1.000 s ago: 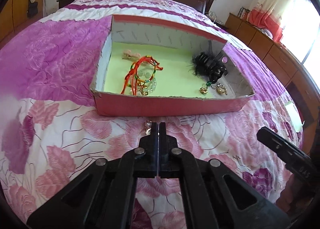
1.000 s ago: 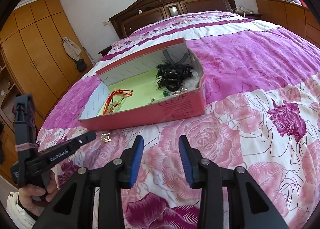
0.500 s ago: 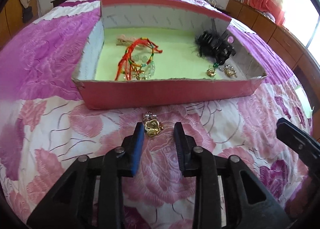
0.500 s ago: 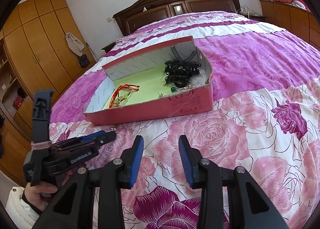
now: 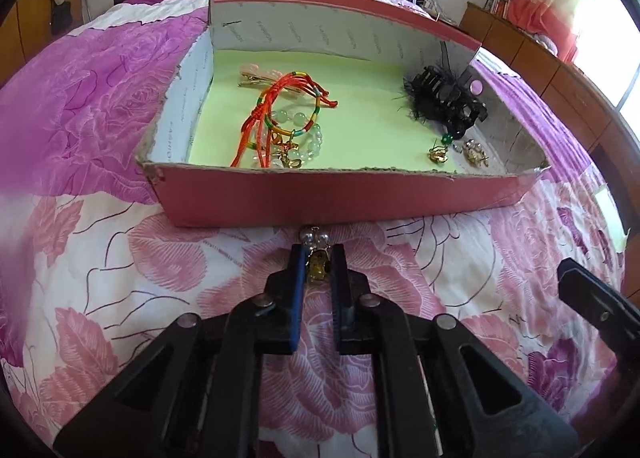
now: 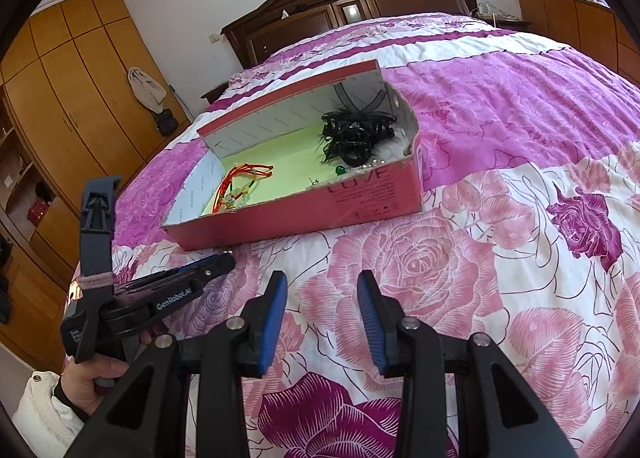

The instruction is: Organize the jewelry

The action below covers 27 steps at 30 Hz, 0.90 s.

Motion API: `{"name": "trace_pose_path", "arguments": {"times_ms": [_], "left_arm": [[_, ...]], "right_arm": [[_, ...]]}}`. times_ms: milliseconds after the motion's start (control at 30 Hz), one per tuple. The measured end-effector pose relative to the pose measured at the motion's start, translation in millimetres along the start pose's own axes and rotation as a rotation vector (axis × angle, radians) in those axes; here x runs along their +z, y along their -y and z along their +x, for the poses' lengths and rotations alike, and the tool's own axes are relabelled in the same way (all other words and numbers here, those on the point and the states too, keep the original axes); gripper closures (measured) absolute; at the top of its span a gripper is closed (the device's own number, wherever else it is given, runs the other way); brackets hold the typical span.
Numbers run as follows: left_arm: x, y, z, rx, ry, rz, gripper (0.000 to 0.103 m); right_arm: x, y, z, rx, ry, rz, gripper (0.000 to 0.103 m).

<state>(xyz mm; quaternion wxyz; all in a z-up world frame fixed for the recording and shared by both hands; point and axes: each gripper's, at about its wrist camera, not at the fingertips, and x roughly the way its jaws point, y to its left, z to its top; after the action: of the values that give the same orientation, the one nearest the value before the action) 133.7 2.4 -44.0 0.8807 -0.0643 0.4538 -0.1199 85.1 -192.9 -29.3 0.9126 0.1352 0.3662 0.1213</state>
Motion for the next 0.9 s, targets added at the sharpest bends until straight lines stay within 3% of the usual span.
{"name": "trace_pose_path", "arguments": {"times_ms": [467, 900], "left_arm": [[-2, -3, -55, -0.038, 0.087, -0.006, 0.103], [-7, -14, -64, 0.0, 0.1, -0.015, 0.103]], "right_arm": [[-9, -27, -8, 0.019, -0.016, -0.053, 0.064], [-38, -71, 13, 0.076, -0.137, -0.147, 0.064]]}}
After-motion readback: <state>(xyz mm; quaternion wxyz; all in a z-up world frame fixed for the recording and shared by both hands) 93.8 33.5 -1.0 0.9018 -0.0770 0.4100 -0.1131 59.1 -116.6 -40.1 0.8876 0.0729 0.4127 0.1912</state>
